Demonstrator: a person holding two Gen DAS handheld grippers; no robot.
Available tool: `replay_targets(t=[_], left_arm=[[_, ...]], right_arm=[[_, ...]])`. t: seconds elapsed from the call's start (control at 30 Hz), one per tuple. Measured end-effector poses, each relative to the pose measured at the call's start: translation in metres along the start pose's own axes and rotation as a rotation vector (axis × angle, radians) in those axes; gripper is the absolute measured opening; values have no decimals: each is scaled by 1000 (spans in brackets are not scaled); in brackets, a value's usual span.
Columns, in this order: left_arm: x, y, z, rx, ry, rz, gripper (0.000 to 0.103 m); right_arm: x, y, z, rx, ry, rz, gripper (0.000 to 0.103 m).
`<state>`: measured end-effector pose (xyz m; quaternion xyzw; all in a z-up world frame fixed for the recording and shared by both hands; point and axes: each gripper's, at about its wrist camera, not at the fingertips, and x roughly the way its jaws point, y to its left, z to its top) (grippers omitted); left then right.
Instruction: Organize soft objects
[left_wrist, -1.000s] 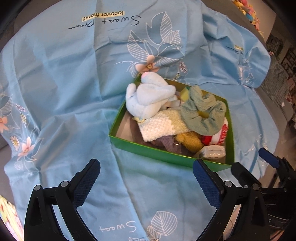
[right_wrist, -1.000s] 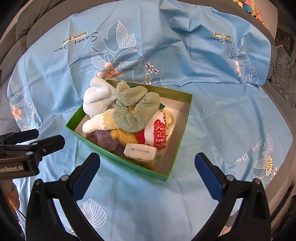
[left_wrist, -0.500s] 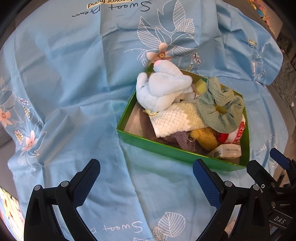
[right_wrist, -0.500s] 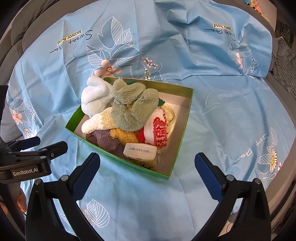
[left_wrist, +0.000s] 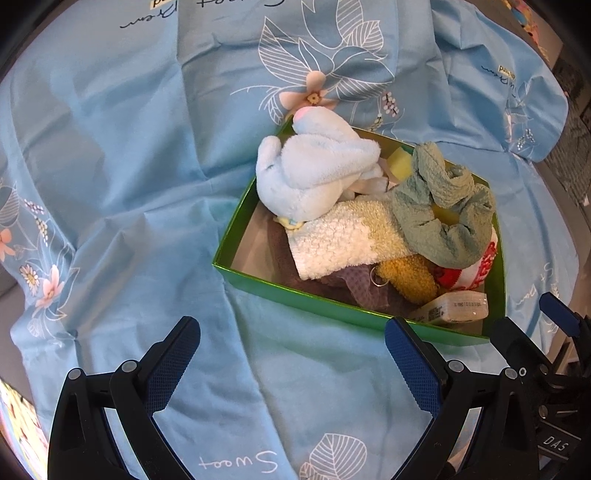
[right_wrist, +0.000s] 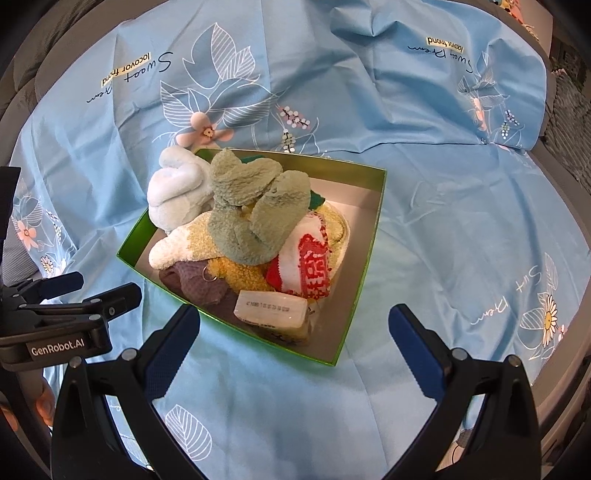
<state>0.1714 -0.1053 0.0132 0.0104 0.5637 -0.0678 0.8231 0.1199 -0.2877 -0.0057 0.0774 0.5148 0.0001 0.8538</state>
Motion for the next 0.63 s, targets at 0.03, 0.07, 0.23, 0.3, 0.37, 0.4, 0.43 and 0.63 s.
replay_targets(t=[0.03, 0.07, 0.23, 0.3, 0.37, 0.4, 0.43, 0.63], left_arm=[[1, 0, 1, -1, 1, 1, 100], [1, 0, 1, -2, 1, 2, 100], [3, 0, 1, 0, 5, -2, 100], [4, -1, 2, 1, 4, -5, 100], [3, -2, 2, 5, 1, -8, 100], [3, -2, 2, 7, -3, -10, 100], [2, -3, 2, 8, -8, -11, 100], [2, -3, 2, 5, -12, -19, 100]], right_arm=[[1, 0, 0, 0, 1, 0, 102], [1, -1, 1, 0, 2, 1, 102], [4, -1, 2, -4, 3, 0, 102], [4, -1, 2, -3, 3, -1, 102], [4, -1, 2, -4, 4, -1, 102], [4, -1, 2, -5, 3, -1, 102], [4, -1, 2, -6, 4, -2, 102], [6, 0, 1, -8, 3, -4, 102]])
